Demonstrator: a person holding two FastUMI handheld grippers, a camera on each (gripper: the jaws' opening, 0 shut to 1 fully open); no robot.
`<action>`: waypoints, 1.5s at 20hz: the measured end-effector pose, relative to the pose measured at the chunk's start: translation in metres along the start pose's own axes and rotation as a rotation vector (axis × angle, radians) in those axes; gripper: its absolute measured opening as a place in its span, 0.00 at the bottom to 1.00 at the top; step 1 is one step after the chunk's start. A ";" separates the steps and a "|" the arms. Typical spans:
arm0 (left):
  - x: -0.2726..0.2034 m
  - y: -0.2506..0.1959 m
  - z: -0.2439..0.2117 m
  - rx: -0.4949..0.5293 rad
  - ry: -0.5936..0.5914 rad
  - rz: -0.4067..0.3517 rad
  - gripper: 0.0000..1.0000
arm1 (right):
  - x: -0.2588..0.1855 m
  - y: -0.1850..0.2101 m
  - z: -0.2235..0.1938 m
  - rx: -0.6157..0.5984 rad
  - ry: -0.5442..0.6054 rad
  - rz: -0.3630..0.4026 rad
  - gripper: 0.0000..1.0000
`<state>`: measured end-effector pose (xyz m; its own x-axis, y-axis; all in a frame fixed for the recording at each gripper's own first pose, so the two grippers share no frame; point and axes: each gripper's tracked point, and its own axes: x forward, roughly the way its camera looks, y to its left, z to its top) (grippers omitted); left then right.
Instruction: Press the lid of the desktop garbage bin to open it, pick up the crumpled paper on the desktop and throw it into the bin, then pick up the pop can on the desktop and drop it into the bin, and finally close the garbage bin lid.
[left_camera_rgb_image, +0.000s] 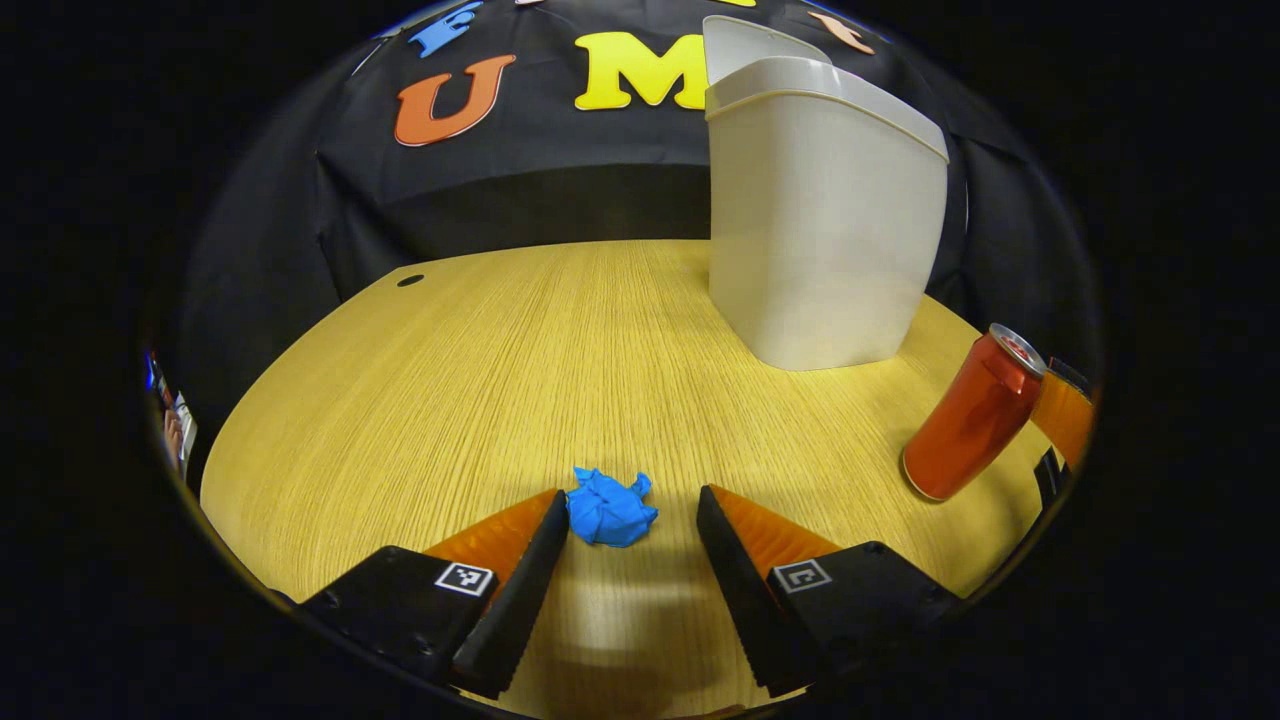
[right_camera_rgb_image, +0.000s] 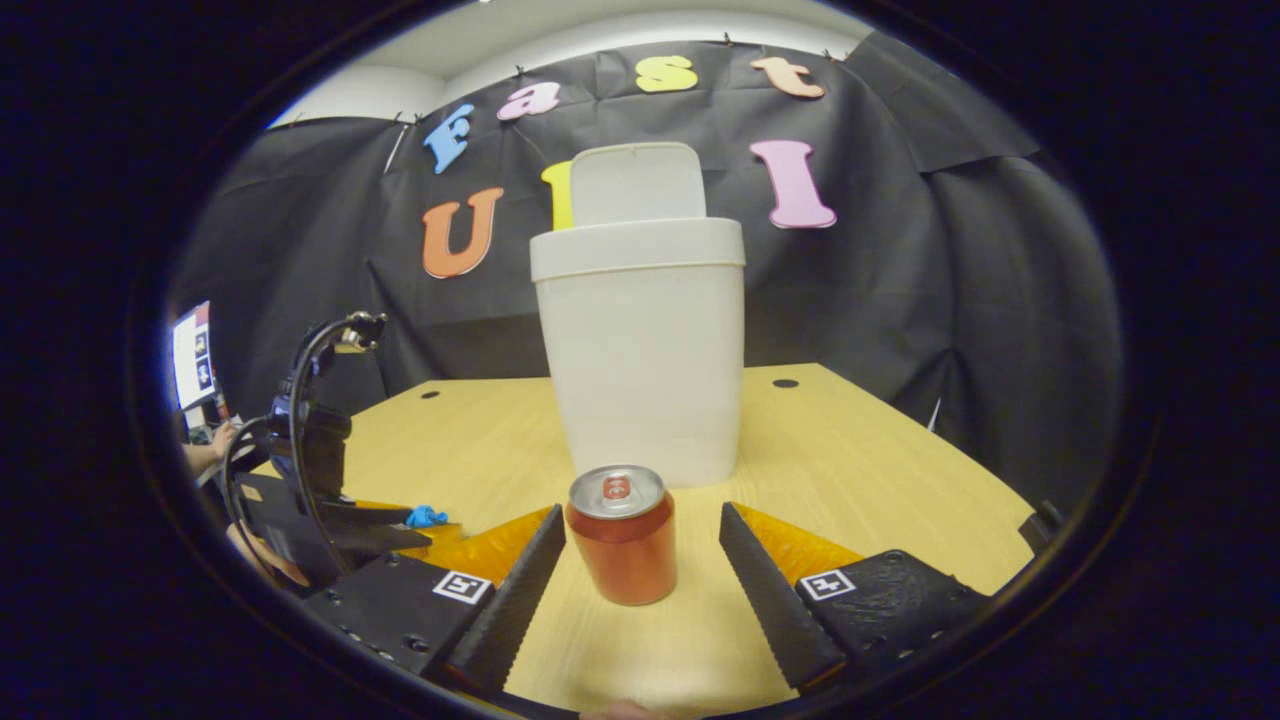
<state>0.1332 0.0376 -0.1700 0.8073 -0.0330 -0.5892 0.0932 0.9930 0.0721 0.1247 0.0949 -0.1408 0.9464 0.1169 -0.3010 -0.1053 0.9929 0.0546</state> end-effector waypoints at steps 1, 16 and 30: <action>0.000 0.003 0.001 -0.008 0.000 0.010 0.83 | 0.007 0.000 -0.005 0.006 0.014 0.004 0.93; 0.007 -0.002 0.007 -0.034 -0.024 0.048 0.41 | 0.049 0.002 -0.020 -0.029 0.106 0.034 0.83; -0.031 -0.041 0.002 -0.087 -0.268 0.042 0.41 | -0.038 -0.002 0.053 -0.113 -0.055 0.140 0.81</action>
<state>0.1057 -0.0024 -0.1537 0.9358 -0.0092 -0.3524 0.0159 0.9997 0.0160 0.1053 0.0877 -0.0791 0.9350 0.2561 -0.2453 -0.2679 0.9633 -0.0155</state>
